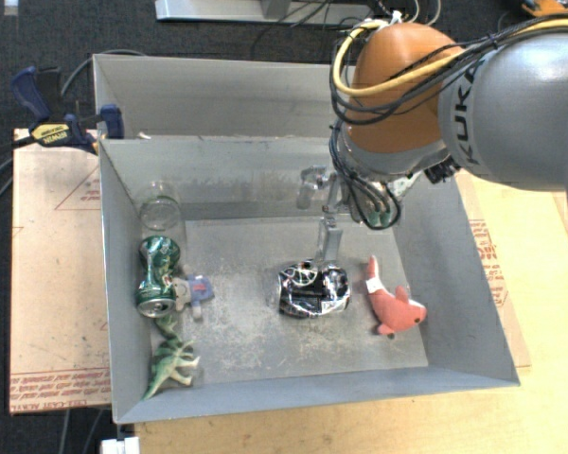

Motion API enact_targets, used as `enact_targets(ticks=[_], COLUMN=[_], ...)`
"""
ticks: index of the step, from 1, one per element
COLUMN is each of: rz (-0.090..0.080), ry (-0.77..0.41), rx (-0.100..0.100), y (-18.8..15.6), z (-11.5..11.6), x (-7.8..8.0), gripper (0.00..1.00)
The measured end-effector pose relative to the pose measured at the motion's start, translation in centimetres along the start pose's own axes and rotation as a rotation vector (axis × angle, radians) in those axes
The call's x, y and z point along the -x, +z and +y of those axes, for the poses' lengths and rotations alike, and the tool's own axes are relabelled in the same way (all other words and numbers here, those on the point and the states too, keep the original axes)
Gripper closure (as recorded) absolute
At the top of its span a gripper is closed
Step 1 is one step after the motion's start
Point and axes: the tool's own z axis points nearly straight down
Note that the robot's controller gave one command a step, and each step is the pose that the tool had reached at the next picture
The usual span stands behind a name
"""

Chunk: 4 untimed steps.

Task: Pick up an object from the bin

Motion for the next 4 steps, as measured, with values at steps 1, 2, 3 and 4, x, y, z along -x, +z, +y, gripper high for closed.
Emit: enact_targets(ticks=[1,2,3,4], rz=[-0.008,0.008,-0.006,0.007], ry=[0.002,0.000,-0.050,0.059], rx=[0.000,0.000,0.001,0.001], y=[-0.5,8.4,13.5,13.2], z=[0.0,-2.5,-2.9,-3.9], x=[0.1,-2.9,-3.1,-5.8], gripper=[0.00,0.00,0.00,1.00])
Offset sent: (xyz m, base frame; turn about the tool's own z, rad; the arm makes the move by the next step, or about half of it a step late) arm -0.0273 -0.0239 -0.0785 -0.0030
